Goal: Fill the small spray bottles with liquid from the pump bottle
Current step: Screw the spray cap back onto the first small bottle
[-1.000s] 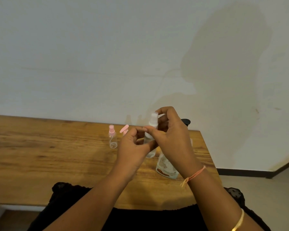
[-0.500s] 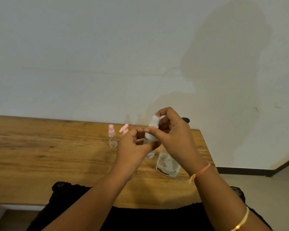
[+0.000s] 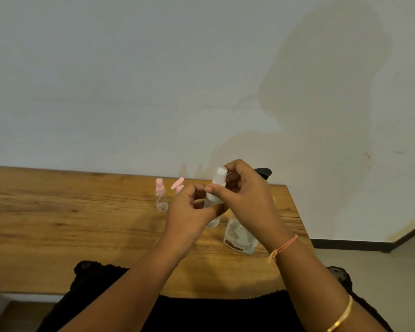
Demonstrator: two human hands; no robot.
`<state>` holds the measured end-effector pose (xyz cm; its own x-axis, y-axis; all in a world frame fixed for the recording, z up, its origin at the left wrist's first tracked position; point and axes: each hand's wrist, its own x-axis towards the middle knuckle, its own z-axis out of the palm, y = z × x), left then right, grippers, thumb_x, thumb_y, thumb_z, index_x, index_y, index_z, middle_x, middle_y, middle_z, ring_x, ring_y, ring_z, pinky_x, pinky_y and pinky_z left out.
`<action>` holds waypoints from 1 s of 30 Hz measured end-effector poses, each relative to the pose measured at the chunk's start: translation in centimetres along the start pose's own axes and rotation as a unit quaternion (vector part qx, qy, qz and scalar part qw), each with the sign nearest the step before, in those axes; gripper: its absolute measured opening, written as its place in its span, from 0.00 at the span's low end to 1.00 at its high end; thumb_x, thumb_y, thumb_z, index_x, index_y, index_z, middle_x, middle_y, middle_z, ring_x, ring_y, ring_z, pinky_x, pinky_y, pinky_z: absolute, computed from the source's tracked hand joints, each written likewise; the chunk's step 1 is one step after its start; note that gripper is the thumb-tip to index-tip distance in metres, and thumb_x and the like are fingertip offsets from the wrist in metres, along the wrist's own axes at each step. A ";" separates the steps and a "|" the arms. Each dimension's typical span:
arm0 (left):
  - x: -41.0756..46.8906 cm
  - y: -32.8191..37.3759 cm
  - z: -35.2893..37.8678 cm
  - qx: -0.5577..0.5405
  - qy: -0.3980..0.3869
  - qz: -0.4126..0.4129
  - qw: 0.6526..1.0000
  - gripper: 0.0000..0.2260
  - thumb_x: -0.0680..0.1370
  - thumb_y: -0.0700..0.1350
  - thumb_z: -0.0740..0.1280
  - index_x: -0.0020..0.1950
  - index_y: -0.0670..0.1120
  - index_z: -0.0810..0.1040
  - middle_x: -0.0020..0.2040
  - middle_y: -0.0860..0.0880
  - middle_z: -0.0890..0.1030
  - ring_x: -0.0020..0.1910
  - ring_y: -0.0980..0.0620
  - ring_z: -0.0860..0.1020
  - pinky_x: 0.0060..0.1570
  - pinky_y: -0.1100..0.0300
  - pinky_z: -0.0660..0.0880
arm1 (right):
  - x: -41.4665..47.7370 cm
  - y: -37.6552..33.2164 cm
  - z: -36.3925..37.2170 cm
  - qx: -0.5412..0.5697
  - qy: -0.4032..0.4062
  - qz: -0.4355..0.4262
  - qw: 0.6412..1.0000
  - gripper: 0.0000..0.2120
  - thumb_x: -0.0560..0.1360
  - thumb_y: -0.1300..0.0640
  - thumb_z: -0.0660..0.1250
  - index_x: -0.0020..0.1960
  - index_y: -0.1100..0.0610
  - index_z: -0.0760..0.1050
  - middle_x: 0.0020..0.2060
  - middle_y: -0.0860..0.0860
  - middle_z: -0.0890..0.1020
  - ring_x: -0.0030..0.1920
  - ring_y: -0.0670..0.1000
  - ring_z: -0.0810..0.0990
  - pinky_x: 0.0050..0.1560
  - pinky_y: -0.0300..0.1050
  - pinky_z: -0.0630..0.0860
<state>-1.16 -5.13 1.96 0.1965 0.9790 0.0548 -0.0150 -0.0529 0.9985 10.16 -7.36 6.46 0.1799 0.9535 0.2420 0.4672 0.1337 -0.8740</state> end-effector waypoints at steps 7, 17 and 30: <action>0.1 0.5 -0.2 -0.009 -0.013 -0.009 1.000 0.13 0.68 0.41 0.75 0.48 0.50 0.77 0.46 0.55 0.83 0.46 0.58 0.81 0.41 0.62 0.79 | -0.2 0.1 -1.5 0.120 -0.148 0.034 0.981 0.23 0.76 0.58 0.65 0.69 0.49 0.66 0.61 0.42 0.76 0.59 0.39 0.76 0.56 0.31 0.74; 0.0 0.5 -0.1 0.003 -0.011 -0.006 1.000 0.10 0.68 0.39 0.74 0.46 0.47 0.77 0.44 0.53 0.83 0.43 0.58 0.82 0.38 0.64 0.79 | 0.0 0.0 0.2 0.032 0.016 0.025 0.999 0.14 0.67 0.55 0.76 0.45 0.52 0.71 0.36 0.45 0.77 0.37 0.41 0.76 0.35 0.30 0.74; 0.1 0.4 -0.1 -0.010 -0.020 -0.019 1.000 0.13 0.67 0.39 0.75 0.49 0.49 0.78 0.47 0.53 0.84 0.47 0.55 0.82 0.45 0.56 0.80 | 0.3 0.3 -0.3 0.055 0.000 0.047 0.997 0.09 0.70 0.60 0.73 0.50 0.58 0.78 0.45 0.55 0.83 0.45 0.50 0.82 0.44 0.37 0.79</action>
<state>-1.23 -5.04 2.36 0.2354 0.9717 0.0180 -0.0270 -0.0119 0.9996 10.58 -7.14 6.41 0.2186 0.9633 0.1559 0.3508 0.0715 -0.9337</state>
